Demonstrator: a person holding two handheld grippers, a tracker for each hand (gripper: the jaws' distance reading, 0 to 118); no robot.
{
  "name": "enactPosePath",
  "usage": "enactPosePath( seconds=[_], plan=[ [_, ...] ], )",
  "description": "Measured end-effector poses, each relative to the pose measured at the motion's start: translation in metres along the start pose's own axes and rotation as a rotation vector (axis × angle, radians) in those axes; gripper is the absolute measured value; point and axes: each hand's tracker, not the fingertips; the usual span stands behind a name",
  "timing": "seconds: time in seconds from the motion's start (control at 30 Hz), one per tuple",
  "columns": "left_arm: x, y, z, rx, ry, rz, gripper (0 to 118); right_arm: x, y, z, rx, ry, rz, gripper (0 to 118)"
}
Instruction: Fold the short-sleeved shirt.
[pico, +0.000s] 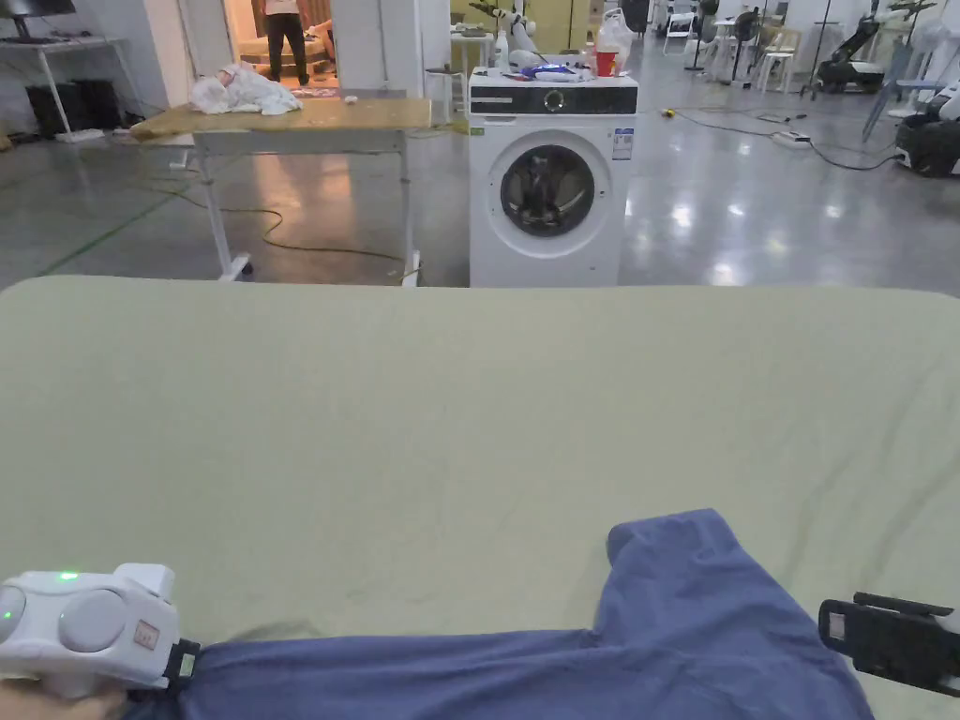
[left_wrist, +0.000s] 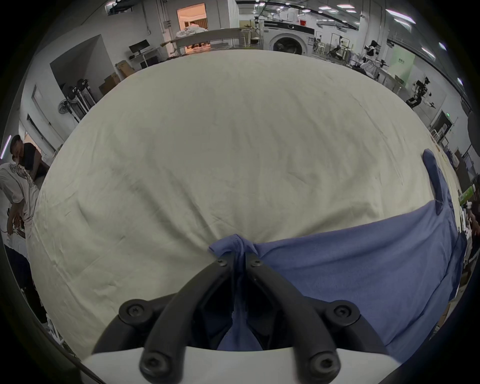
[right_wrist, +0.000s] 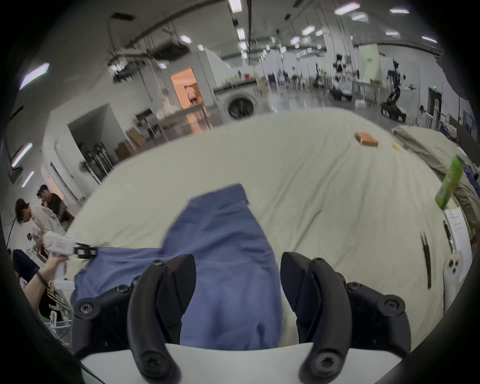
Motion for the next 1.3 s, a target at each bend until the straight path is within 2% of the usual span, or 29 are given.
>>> enactPosePath(
  seconds=[0.07,0.13,0.17,0.23,0.3,0.33,0.37,0.4,0.5,0.57,0.63,0.73,0.8,0.9,1.07,1.3],
  plan=[
    [0.000,0.000,0.000,-0.005,-0.001,0.001,6,0.007,0.013,-0.043,-0.115,-0.046,0.002,71],
    [-0.002,0.001,0.000,-0.011,-0.011,0.014,6,0.013,0.016,-0.079,-0.198,-0.136,0.012,70],
    [-0.003,0.001,0.000,-0.009,-0.014,0.025,6,0.014,0.016,-0.094,-0.235,-0.173,0.030,61],
    [-0.003,-0.001,0.000,-0.002,-0.017,0.043,6,0.017,0.010,-0.110,-0.278,-0.195,0.061,36],
    [-0.003,-0.001,0.000,-0.001,-0.019,0.044,6,0.011,0.006,-0.105,-0.235,-0.201,0.118,30],
    [-0.002,-0.002,0.000,0.003,-0.016,0.041,6,0.009,0.005,-0.102,-0.222,-0.201,0.124,21],
    [-0.001,-0.003,0.000,0.006,-0.014,0.039,6,0.013,0.004,-0.103,-0.221,-0.197,0.120,6],
    [-0.001,-0.003,0.001,0.009,-0.013,0.037,6,0.015,0.004,-0.103,-0.219,-0.199,0.118,3],
    [-0.007,-0.005,0.015,0.059,-0.042,0.043,0,0.019,0.004,-0.087,-0.167,-0.171,0.073,2],
    [-0.013,-0.018,0.047,0.192,-0.060,0.026,0,0.019,0.001,-0.056,-0.079,-0.141,0.090,1],
    [-0.021,-0.033,0.080,0.245,-0.115,0.000,0,0.014,-0.006,-0.017,-0.027,-0.059,0.069,1],
    [-0.038,-0.070,0.131,0.298,-0.168,-0.003,0,0.012,-0.035,0.035,0.052,-0.006,0.075,1],
    [-0.046,-0.099,0.152,0.308,-0.173,-0.008,0,-0.002,-0.065,0.075,0.056,0.002,0.115,1],
    [-0.057,-0.145,0.171,0.299,-0.184,-0.016,0,-0.011,-0.114,0.120,0.062,-0.018,0.129,1],
    [-0.065,-0.198,0.171,0.251,-0.213,0.001,0,-0.008,-0.177,0.159,0.045,-0.046,0.019,1],
    [-0.068,-0.228,0.158,0.218,-0.227,0.047,0,-0.006,-0.211,0.156,0.008,-0.068,-0.007,1]
  ],
)
